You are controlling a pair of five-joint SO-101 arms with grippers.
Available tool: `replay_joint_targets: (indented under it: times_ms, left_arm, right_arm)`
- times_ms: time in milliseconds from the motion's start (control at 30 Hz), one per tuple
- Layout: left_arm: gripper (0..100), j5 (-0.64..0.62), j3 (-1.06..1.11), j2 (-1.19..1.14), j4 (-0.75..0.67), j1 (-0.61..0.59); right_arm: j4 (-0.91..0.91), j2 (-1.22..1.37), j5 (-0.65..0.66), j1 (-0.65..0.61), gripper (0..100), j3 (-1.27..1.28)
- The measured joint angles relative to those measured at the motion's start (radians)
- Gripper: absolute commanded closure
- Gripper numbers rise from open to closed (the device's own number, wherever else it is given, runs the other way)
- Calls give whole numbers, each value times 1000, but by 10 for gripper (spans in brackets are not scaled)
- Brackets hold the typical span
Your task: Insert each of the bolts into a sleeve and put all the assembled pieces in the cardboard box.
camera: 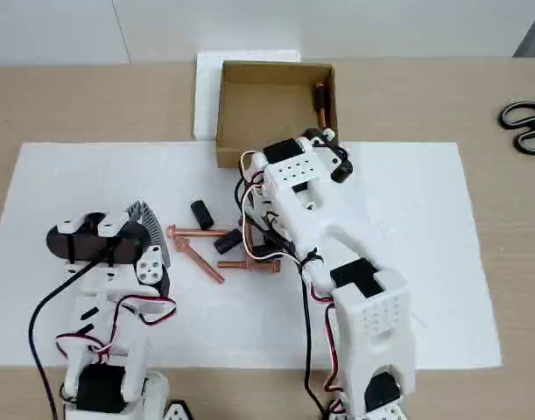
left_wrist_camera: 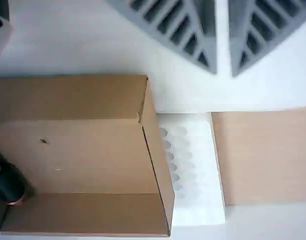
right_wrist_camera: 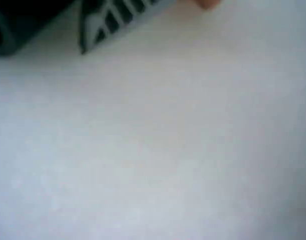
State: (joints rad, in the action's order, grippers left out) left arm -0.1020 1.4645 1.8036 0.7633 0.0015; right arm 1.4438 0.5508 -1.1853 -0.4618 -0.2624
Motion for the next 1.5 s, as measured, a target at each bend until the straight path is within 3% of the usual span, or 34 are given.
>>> replay_joint_targets:
  times_ms: [200, 333, 633, 1133, 1233, 1500]
  left_arm:
    - [994, 0, 0, 0, 0, 0]
    - [994, 0, 0, 0, 0, 0]
    - [994, 0, 0, 0, 0, 0]
    - [994, 0, 0, 0, 0, 0]
    - [994, 0, 0, 0, 0, 0]
    - [994, 0, 0, 0, 0, 0]
  right_arm:
    - [3, 11, 0, 0, 818, -11]
    - [8, 11, -2, 3, 994, -9]
    - [12, 12, 2, 20, 995, -5]
    - [15, -31, 0, 163, 995, -12]
    - [18, -117, 55, 209, 995, -9]
    - [87, -367, 333, 187, 995, -11]
